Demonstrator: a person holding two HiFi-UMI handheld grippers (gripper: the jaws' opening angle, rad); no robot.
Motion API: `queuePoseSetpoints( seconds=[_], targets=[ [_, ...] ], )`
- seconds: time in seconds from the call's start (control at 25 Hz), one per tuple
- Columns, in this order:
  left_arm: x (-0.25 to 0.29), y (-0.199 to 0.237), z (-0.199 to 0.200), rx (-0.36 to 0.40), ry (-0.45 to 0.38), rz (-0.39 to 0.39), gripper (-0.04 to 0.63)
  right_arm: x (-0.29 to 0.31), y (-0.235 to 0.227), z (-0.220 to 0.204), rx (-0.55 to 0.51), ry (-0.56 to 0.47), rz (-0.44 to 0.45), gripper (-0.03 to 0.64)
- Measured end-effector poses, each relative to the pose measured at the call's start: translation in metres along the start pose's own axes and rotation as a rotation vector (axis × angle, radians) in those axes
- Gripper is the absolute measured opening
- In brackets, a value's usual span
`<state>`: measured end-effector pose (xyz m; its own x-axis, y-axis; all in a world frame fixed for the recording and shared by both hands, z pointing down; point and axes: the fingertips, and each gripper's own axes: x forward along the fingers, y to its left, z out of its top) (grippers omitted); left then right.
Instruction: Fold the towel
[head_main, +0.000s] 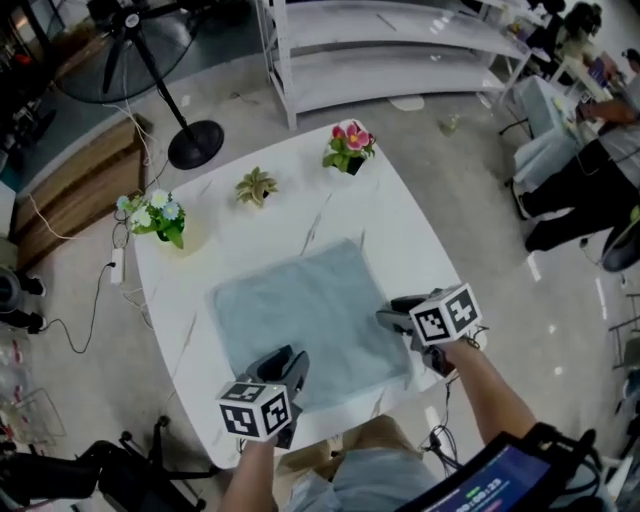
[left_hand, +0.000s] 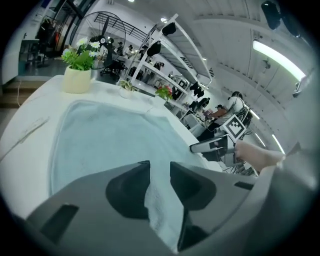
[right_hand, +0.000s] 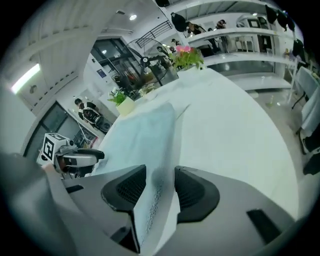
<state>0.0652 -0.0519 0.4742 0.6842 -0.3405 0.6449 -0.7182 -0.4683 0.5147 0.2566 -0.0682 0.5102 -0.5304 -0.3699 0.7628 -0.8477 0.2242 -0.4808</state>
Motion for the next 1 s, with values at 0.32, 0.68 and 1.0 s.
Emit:
queuePoseSetpoints(
  seconds=[0.32, 0.68, 1.0],
  targets=[
    [0.02, 0.022, -0.009, -0.142, 0.052, -0.064, 0.098, 0.01, 0.005, 0.018, 0.061, -0.058, -0.042, 0.035],
    [-0.052, 0.0, 0.011, -0.165, -0.132, -0.216, 0.103, -0.015, 0.128, 0.074, -0.164, -0.132, -0.076, 0.035],
    [-0.163, 0.017, -0.014, -0.17, -0.284, -0.222, 0.103, 0.045, 0.239, 0.068, -0.391, -0.055, -0.132, 0.035]
  ],
)
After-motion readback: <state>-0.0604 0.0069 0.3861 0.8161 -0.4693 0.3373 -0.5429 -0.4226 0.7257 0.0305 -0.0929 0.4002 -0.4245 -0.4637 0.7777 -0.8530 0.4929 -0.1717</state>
